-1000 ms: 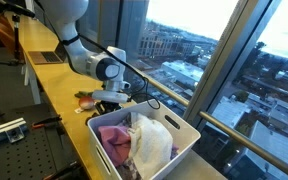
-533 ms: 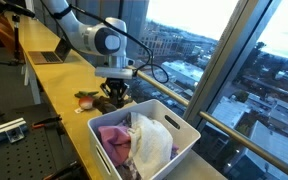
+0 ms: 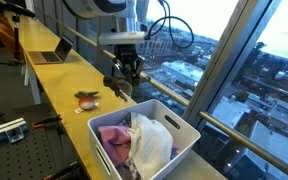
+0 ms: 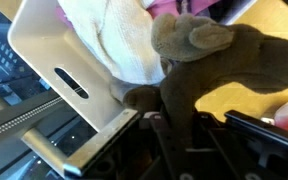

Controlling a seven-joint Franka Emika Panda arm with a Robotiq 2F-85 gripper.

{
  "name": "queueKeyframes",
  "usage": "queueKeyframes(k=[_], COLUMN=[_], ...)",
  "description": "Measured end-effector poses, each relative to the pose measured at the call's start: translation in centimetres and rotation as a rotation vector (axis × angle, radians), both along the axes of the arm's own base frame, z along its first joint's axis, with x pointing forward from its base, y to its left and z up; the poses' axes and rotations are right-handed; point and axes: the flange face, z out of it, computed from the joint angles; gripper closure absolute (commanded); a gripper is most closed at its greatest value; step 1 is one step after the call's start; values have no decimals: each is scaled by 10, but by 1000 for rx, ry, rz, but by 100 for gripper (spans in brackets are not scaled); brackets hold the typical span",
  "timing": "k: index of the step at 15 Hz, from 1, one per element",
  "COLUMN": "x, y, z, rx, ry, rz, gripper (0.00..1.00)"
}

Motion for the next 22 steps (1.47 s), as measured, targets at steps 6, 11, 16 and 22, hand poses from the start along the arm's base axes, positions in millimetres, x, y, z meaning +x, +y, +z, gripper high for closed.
queueKeyframes(k=[6,11,16,22], x=[-12,-24,-23,-11], y=[-46,-74,-112,-150], z=[-2,-31,-22,-20], rx=[4,9,6,-7], ry=[14,70,54,54], rz=[-87,-141,-190,-206], gripper=[96,96,96,38])
